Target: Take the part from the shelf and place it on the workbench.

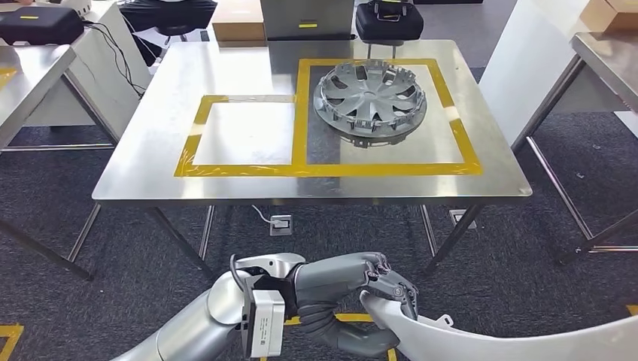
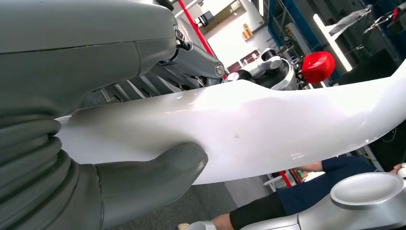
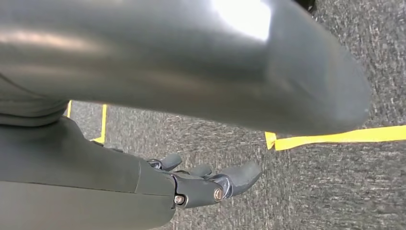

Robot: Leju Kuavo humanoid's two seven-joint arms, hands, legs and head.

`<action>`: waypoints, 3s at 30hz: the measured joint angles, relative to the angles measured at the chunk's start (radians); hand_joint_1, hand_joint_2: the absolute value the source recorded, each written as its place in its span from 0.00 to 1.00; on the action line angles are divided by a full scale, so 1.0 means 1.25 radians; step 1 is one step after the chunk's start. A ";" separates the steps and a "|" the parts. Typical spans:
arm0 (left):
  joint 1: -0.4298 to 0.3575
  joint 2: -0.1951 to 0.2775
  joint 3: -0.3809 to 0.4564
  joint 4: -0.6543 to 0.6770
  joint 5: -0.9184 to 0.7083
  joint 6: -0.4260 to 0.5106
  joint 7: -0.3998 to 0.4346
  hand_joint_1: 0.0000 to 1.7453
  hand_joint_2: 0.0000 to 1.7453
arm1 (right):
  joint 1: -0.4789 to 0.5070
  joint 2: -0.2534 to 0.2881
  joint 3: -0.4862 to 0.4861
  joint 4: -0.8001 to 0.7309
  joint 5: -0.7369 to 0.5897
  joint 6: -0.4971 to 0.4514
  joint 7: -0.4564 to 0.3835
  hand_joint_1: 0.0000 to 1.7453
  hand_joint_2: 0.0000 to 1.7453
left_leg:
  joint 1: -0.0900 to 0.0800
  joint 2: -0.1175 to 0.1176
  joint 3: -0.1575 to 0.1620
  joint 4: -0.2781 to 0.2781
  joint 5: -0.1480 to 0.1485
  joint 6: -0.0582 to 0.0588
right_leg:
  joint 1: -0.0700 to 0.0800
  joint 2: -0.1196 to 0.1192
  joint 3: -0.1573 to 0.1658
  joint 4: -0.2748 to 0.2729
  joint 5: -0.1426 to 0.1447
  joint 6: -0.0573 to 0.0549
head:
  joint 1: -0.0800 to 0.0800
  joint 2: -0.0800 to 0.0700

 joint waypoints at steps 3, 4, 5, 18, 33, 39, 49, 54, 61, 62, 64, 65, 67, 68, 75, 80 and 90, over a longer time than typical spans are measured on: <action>0.000 0.002 0.001 -0.006 0.000 0.001 0.000 1.00 1.00 | 0.000 0.000 0.003 0.000 0.000 0.001 0.000 0.00 0.00 | 0.002 0.001 -0.010 0.040 -0.024 -0.014 | -0.004 -0.001 0.013 -0.004 -0.008 -0.017 | -0.004 0.000; 0.001 0.003 0.001 -0.007 0.000 0.002 0.000 1.00 1.00 | -0.001 0.000 0.004 0.000 0.000 0.001 0.000 0.00 0.00 | 0.004 0.002 -0.032 0.084 -0.041 -0.017 | -0.004 -0.001 0.018 -0.005 -0.012 -0.021 | -0.006 0.000; 0.003 0.005 0.001 -0.008 0.000 0.002 0.000 1.00 1.00 | -0.001 0.000 0.005 0.000 0.000 0.001 0.000 0.00 0.00 | 0.005 0.002 -0.065 0.141 -0.061 -0.020 | -0.004 -0.001 0.022 -0.005 -0.017 -0.025 | -0.009 0.000; 0.005 0.014 0.001 -0.007 0.001 0.003 0.003 1.00 1.00 | -0.005 -0.001 0.012 0.000 0.000 0.004 -0.001 0.00 0.00 | 0.004 0.000 -0.065 0.007 0.064 0.015 | -0.003 0.002 0.065 0.017 -0.083 0.013 | -0.011 0.000; 0.001 0.013 0.000 -0.001 0.002 0.013 0.014 1.00 1.00 | -0.004 -0.002 0.012 0.000 0.000 0.006 -0.014 0.00 0.00 | -0.001 0.001 0.000 0.021 -0.016 -0.010 | 0.000 0.000 0.013 -0.005 -0.010 -0.016 | -0.003 0.000; 0.007 0.019 0.000 0.004 0.002 0.015 0.014 1.00 1.00 | -0.003 -0.002 0.012 0.000 0.001 0.006 -0.014 0.00 0.00 | 0.004 0.003 -0.144 0.228 -0.048 -0.020 | -0.001 0.001 0.053 -0.007 -0.043 -0.025 | -0.012 0.000; 0.005 0.016 0.000 -0.001 0.001 0.015 0.014 1.00 1.00 | -0.006 -0.002 0.013 0.000 0.001 0.007 -0.010 0.00 0.00 | 0.003 -0.003 -0.055 0.007 0.058 0.024 | 0.001 0.001 0.070 0.047 -0.092 0.011 | -0.010 0.000; 0.007 0.014 0.000 -0.001 0.001 0.015 0.015 1.00 1.00 | -0.002 -0.005 0.013 0.000 0.000 0.007 -0.007 0.00 0.00 | 0.001 -0.003 -0.034 0.006 0.037 0.029 | 0.001 0.001 -0.064 0.204 -0.123 0.018 | -0.004 0.000; 0.006 0.013 0.000 -0.004 0.001 0.016 0.017 1.00 1.00 | 0.000 -0.006 0.013 0.000 -0.001 0.005 0.014 0.00 0.00 | -0.003 -0.004 0.003 0.008 0.007 0.002 | 0.008 -0.002 0.002 -0.003 -0.017 -0.009 | 0.000 0.000; 0.006 0.013 0.000 -0.004 0.001 0.016 0.017 1.00 1.00 | 0.001 -0.006 0.013 0.000 -0.001 0.005 0.014 0.00 0.00 | -0.003 -0.003 0.006 0.013 0.004 -0.002 | 0.006 -0.002 0.010 -0.006 -0.012 -0.015 | -0.001 0.000; 0.004 0.013 0.000 -0.006 0.001 0.016 0.017 1.00 1.00 | 0.002 -0.006 0.013 0.000 -0.001 0.005 0.013 0.00 0.00 | -0.002 -0.002 -0.008 0.054 -0.012 -0.011 | 0.003 -0.001 0.026 -0.008 -0.015 -0.025 | -0.005 0.000; 0.004 0.013 0.000 -0.006 0.001 0.017 0.017 1.00 1.00 | 0.001 -0.006 0.013 0.000 -0.002 0.005 0.013 0.00 0.00 | 0.000 -0.001 -0.031 0.096 -0.029 -0.015 | 0.003 -0.002 0.031 -0.008 -0.018 -0.028 | -0.008 0.000; 0.007 0.014 0.000 -0.006 0.000 0.017 0.017 1.00 1.00 | 0.002 -0.006 0.013 0.000 -0.002 0.005 0.014 0.00 0.00 | 0.003 0.000 -0.097 0.193 -0.066 -0.021 | 0.003 -0.001 0.038 -0.008 -0.027 -0.031 | -0.012 0.000; 0.008 0.015 0.000 -0.006 0.000 0.017 0.017 1.00 1.00 | 0.002 -0.006 0.013 0.000 -0.002 0.005 0.015 0.00 0.00 | 0.004 0.000 -0.122 0.220 -0.073 -0.022 | 0.003 -0.001 0.042 -0.008 -0.032 -0.031 | -0.012 0.000; 0.011 0.016 0.000 -0.008 -0.003 0.017 0.019 1.00 1.00 | 0.002 -0.006 0.013 0.000 -0.001 0.005 0.014 0.00 0.00 | -0.001 0.004 -0.078 0.018 0.054 0.001 | 0.005 0.001 0.082 -0.006 -0.067 -0.009 | -0.015 0.000; 0.011 0.013 0.000 -0.021 -0.007 0.019 0.023 1.00 1.00 | -0.003 -0.006 0.013 0.000 0.001 0.007 0.009 0.00 0.00 | 0.003 0.003 -0.051 0.004 0.058 0.023 | 0.002 0.000 0.048 0.078 -0.098 0.009 | -0.011 0.000; 0.027 0.016 0.005 -0.048 -0.003 0.028 0.018 1.00 1.00 | -0.001 -0.008 0.013 0.000 0.012 0.008 0.000 0.00 0.00 | -0.002 -0.001 -0.029 0.008 0.029 0.012 | 0.008 -0.002 0.009 -0.002 -0.021 -0.002 | -0.003 0.000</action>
